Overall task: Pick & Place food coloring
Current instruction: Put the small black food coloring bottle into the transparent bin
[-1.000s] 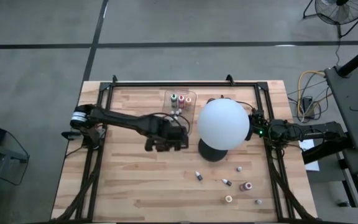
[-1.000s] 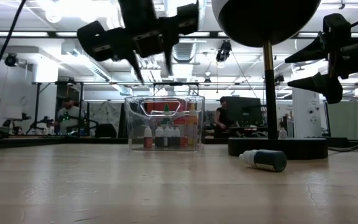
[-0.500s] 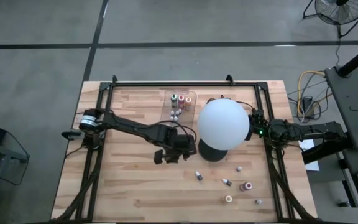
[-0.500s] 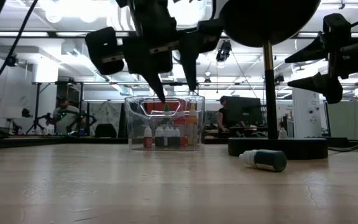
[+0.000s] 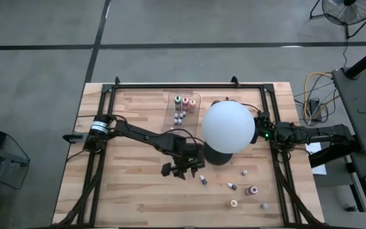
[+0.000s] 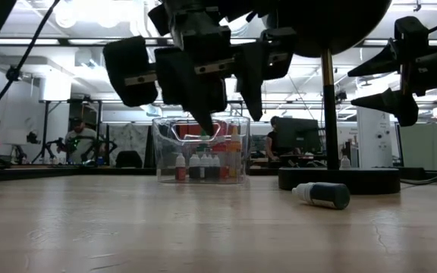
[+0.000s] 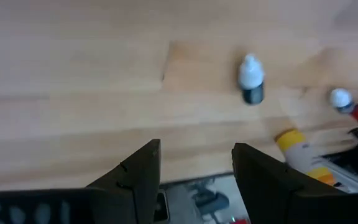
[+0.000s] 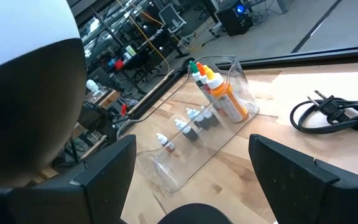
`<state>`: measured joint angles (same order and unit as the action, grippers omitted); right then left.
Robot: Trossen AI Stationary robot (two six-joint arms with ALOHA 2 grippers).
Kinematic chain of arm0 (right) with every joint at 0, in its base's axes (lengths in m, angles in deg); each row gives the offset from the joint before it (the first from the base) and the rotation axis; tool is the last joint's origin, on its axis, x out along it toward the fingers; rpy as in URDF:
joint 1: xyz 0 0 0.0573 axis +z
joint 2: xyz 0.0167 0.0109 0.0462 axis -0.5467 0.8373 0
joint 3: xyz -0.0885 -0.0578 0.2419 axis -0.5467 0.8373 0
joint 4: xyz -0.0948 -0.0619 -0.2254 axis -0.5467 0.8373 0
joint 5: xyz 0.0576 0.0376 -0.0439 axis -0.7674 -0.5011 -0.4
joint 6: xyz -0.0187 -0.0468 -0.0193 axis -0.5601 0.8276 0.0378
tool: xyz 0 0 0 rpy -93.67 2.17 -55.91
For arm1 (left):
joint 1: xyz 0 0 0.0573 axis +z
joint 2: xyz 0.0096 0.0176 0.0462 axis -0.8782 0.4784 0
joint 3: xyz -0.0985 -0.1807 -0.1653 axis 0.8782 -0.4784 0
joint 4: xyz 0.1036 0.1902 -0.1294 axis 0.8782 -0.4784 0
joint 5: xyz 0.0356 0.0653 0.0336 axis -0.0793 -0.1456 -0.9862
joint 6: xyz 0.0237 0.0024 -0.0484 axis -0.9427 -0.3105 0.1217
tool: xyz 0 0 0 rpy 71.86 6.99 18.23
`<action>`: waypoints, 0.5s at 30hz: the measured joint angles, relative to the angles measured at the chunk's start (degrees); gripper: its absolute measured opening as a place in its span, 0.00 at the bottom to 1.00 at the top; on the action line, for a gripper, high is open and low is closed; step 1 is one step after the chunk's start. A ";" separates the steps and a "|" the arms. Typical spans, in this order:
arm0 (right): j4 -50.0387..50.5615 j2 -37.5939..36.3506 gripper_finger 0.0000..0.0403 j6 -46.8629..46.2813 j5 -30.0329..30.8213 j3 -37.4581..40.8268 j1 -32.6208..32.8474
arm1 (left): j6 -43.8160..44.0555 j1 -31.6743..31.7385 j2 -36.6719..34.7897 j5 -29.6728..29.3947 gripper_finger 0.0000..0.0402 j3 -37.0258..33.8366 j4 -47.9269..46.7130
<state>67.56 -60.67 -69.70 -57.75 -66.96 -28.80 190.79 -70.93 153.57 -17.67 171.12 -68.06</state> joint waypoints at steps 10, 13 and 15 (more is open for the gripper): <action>0.00 0.00 0.75 0.00 -0.02 0.00 0.00 | 7.95 -0.70 0.17 -0.76 0.42 -7.46 12.20; 0.00 0.00 0.75 -0.01 0.00 -0.01 0.01 | 10.80 -1.02 0.27 -1.09 0.42 -9.54 19.04; 0.00 0.00 0.75 0.00 0.00 -0.02 0.00 | 11.33 -0.98 0.27 -2.21 0.42 -10.19 21.55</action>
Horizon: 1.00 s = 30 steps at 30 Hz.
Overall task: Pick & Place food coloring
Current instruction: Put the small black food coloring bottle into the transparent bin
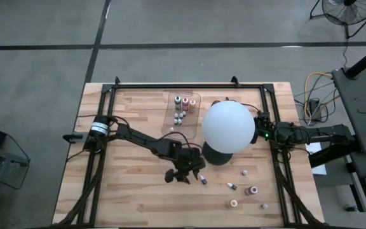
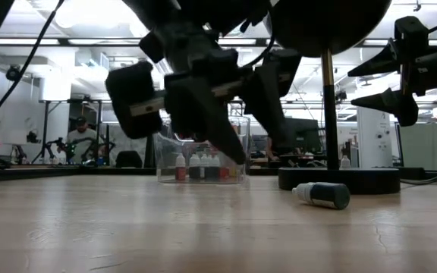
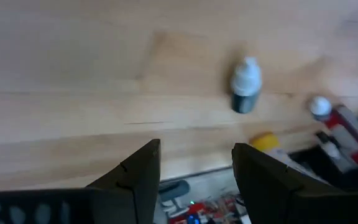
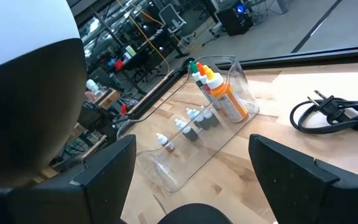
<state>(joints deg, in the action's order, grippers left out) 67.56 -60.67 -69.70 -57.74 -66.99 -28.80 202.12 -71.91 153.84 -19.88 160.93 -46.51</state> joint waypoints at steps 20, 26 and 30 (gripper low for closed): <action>0.02 0.00 0.75 0.00 0.00 0.00 0.02 | 8.86 1.41 0.57 -9.21 0.42 -0.99 1.59; 0.00 0.00 0.75 0.00 0.00 0.01 0.01 | 9.71 1.43 0.63 -10.18 0.42 -0.99 1.59; 0.00 0.00 0.75 0.00 0.00 0.02 0.02 | 11.49 1.41 0.63 -10.18 0.42 -0.99 1.55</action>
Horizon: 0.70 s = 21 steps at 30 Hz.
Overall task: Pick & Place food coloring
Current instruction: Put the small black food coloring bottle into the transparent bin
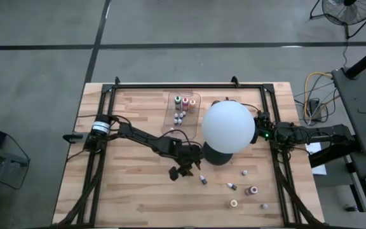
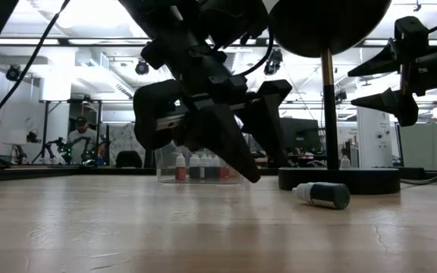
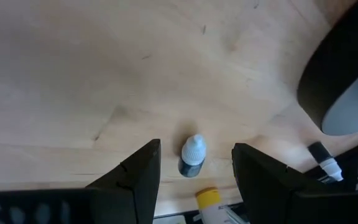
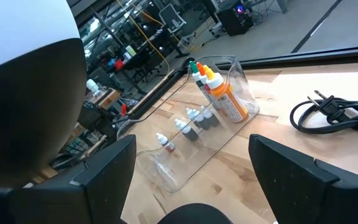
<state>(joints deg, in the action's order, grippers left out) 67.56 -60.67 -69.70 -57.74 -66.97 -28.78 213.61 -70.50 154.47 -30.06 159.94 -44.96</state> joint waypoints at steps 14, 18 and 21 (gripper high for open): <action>0.00 0.00 0.75 0.00 0.00 -0.02 0.00 | -0.14 -0.28 0.06 -4.01 0.42 0.79 -0.61; 0.00 0.00 0.75 0.00 0.00 0.00 0.00 | 0.32 -1.01 0.07 -3.65 0.42 0.79 -0.75; 0.01 0.00 0.75 0.00 0.00 -0.02 0.00 | 0.36 -1.57 0.07 -3.63 0.42 0.79 -0.79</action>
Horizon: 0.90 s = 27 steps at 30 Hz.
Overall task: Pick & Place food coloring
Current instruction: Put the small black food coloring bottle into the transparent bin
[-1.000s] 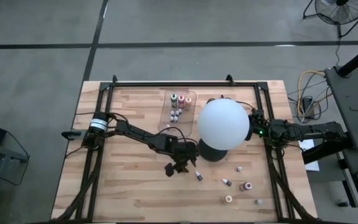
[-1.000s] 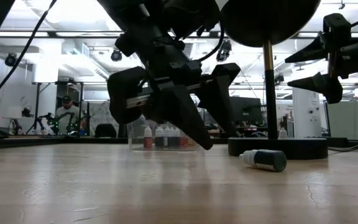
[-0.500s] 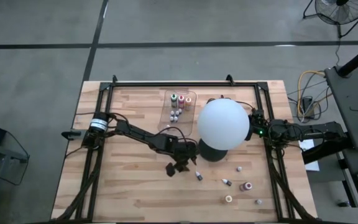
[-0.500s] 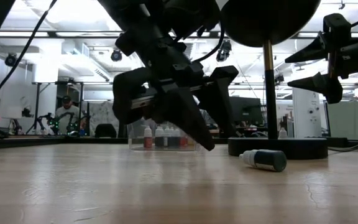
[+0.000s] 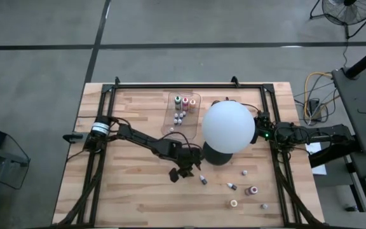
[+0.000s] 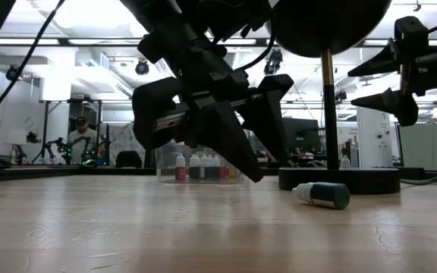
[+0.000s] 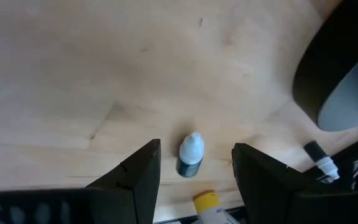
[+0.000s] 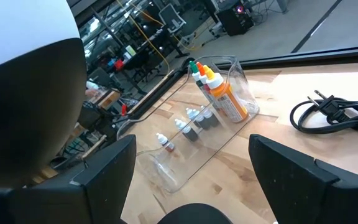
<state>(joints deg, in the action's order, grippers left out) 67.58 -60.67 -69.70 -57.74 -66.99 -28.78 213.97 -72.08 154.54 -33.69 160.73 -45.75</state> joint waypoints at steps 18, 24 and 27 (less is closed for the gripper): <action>-0.03 0.31 0.75 0.00 0.04 0.01 -0.01 | -1.63 -0.39 8.63 2.18 0.42 9.75 -0.25; -0.03 0.39 0.75 0.00 0.04 0.02 -0.02 | -2.01 -0.33 9.35 4.08 0.42 9.72 0.06; -0.01 0.39 0.75 0.00 0.04 0.01 -0.01 | -2.02 -0.35 9.35 4.18 0.42 9.64 -0.09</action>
<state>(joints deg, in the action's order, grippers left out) 67.56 -60.28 -69.70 -57.70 -66.98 -28.79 211.95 -72.43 163.89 -29.50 170.37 -45.83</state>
